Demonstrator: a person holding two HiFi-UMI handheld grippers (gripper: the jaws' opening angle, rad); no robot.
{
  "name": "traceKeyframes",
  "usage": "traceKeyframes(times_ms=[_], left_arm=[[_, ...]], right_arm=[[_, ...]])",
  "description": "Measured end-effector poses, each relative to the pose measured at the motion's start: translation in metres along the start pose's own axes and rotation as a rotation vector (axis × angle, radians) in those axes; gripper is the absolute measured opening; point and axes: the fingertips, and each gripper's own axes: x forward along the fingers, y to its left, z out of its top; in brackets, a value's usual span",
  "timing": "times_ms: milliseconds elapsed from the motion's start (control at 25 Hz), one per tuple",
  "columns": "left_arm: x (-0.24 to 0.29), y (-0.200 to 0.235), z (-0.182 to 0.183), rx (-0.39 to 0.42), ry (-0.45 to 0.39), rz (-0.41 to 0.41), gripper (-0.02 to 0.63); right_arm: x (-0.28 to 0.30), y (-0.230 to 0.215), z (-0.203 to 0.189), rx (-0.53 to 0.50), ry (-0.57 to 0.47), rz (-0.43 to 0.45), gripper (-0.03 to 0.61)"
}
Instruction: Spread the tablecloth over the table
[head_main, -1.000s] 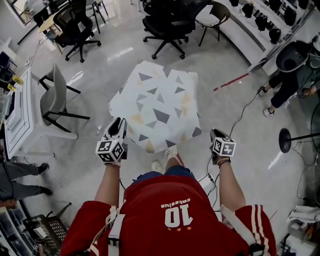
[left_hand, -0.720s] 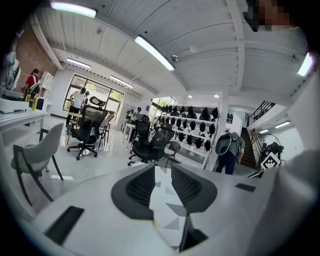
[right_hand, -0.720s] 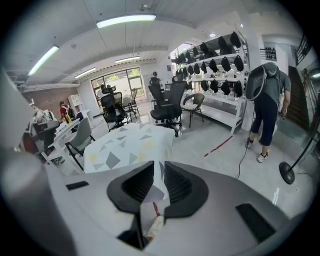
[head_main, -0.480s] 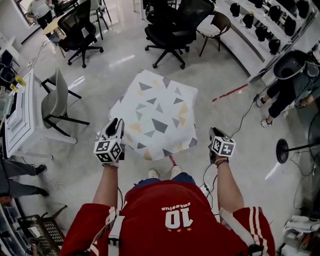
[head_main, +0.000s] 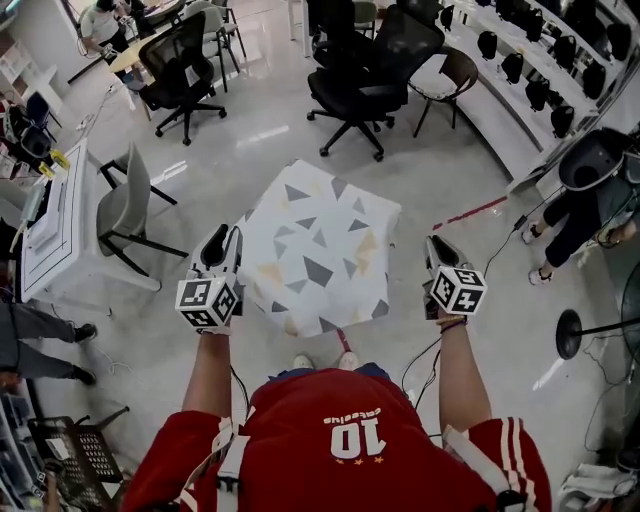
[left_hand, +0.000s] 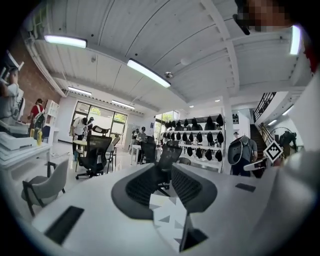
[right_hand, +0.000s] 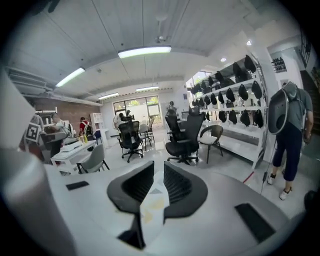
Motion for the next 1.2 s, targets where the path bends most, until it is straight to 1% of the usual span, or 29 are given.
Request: traceKeyframes(times_ms=[120,240,320,440,480,600,640,720,760,920,1080,1200], left_arm=[[0.007,-0.018,0.027,0.042,-0.01,-0.008,0.107],[0.012,-0.034,0.05,0.051,-0.017,-0.015,0.107],[0.014,-0.047,0.064,0.079,-0.026,-0.023,0.107],[0.016,-0.076,0.078,0.19,-0.02,-0.05,0.107],[0.016,-0.083,0.082,0.205,-0.023,-0.057,0.107],[0.013,-0.096,0.096,0.186,-0.034,-0.058,0.106],[0.013,-0.098,0.101,0.192,-0.032,-0.052,0.099],[0.011,-0.102,0.113,0.209,-0.041,-0.043,0.088],[0.01,-0.103,0.118,0.204,-0.051,-0.042,0.081],[0.006,-0.103,0.128,0.149,-0.068,-0.023,0.07],[0.007,-0.112,0.128,0.179,-0.053,0.001,0.043],[0.005,-0.114,0.128,0.172,-0.052,0.011,0.028]], right_arm=[[-0.007,0.014,0.045,0.002,-0.091,0.054,0.066],[-0.019,0.032,0.081,-0.007,-0.156,0.106,0.066],[-0.025,0.044,0.098,-0.033,-0.165,0.133,0.066],[-0.034,0.068,0.113,-0.087,-0.162,0.183,0.066],[-0.037,0.077,0.117,-0.106,-0.166,0.201,0.066],[-0.045,0.099,0.13,-0.134,-0.178,0.248,0.066],[-0.046,0.105,0.134,-0.144,-0.176,0.258,0.066],[-0.049,0.115,0.143,-0.169,-0.182,0.264,0.066],[-0.051,0.117,0.147,-0.171,-0.192,0.263,0.064],[-0.058,0.12,0.16,-0.13,-0.247,0.241,0.058],[-0.063,0.127,0.169,-0.127,-0.308,0.184,0.052],[-0.067,0.132,0.172,-0.136,-0.329,0.169,0.044]])
